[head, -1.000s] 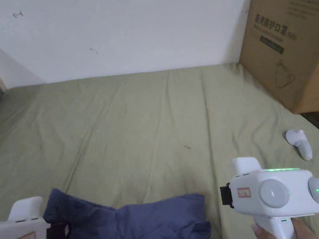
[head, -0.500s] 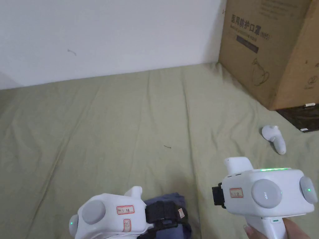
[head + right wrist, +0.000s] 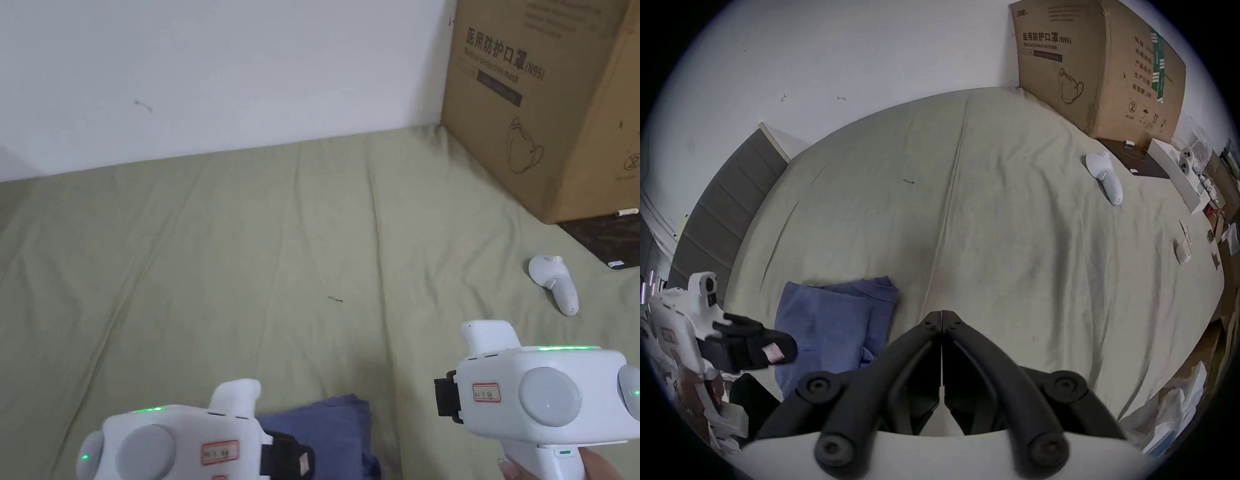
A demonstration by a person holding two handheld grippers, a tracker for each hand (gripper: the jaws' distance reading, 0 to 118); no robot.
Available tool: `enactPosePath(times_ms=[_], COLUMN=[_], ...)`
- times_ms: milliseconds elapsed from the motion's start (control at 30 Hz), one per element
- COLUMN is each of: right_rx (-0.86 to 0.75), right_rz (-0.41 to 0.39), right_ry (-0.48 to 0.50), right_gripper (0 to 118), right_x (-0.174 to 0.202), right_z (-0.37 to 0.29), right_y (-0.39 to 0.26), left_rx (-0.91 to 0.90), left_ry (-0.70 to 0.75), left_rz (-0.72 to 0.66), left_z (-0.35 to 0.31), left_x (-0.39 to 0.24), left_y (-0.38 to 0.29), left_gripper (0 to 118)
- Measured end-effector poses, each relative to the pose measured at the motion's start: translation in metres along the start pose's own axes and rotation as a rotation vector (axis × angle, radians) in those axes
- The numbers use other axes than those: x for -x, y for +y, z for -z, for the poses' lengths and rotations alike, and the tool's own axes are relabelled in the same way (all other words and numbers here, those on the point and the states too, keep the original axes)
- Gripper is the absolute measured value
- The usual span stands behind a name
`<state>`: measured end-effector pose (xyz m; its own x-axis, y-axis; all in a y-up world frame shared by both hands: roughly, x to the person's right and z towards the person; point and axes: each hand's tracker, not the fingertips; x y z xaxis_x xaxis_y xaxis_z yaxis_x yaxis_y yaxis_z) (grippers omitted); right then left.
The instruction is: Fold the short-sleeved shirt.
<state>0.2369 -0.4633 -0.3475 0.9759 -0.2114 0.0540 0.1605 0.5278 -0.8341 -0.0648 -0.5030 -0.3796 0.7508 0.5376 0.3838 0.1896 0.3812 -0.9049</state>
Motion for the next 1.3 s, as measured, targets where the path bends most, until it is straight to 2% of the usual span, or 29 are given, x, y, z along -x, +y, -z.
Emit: enactPosePath(times_ms=[67,167,367,433,500,567,700,833,933,1033,1167,1200,1300], right_rx=[0.001,0.004,-0.017,-0.023,-0.038,-0.057,-0.108,-0.116,-0.068,0.021,0.203,0.252,0.351], right_rz=[0.0,0.0,0.017,0.023,0.028,0.03,0.029,0.043,0.009,-0.03,0.109,0.127,0.12], right_ry=[0.0,-0.011,-0.014,-0.012,-0.006,-0.004,-0.017,0.001,0.087,0.201,0.514,0.561,0.553], right_gripper=[0,0,0,0,0,0,0,0,0,0,0,0,0], right_x=[-0.001,-0.004,-0.009,-0.009,-0.009,-0.01,-0.016,-0.017,0.002,0.033,0.064,0.069,0.07], right_z=[0.0,-0.001,-0.007,-0.009,-0.014,-0.022,-0.04,-0.046,-0.034,-0.011,0.037,0.051,0.085], right_y=[-0.001,-0.002,-0.005,-0.004,-0.002,0.001,0.005,0.005,0.001,-0.006,-0.02,-0.025,-0.039], left_rx=[0.047,0.126,0.101,0.108,0.073,0.0,-0.212,-0.376,-0.435,-0.467,-0.495,-0.488,-0.46], left_ry=[-0.015,-0.011,-0.265,-0.255,-0.237,-0.229,-0.255,-0.106,0.025,0.041,0.015,0.012,0.003], left_rz=[0.013,-0.099,-0.309,-0.26,-0.113,-0.031,0.0,-0.024,-0.117,-0.228,-0.377,-0.391,-0.422], left_z=[0.023,0.068,0.104,0.105,0.093,0.068,-0.018,-0.099,-0.14,-0.159,-0.166,-0.163,-0.154], left_x=[-0.006,-0.001,0.005,-0.009,-0.027,-0.036,-0.02,0.02,0.056,0.086,0.111,0.113,0.126], left_y=[-0.001,-0.006,-0.011,-0.016,-0.017,-0.015,-0.016,-0.032,-0.052,-0.074,-0.1,-0.103,-0.111], left_gripper=[1,0,1,1,1,1,1,1,1,1,1,1,1])
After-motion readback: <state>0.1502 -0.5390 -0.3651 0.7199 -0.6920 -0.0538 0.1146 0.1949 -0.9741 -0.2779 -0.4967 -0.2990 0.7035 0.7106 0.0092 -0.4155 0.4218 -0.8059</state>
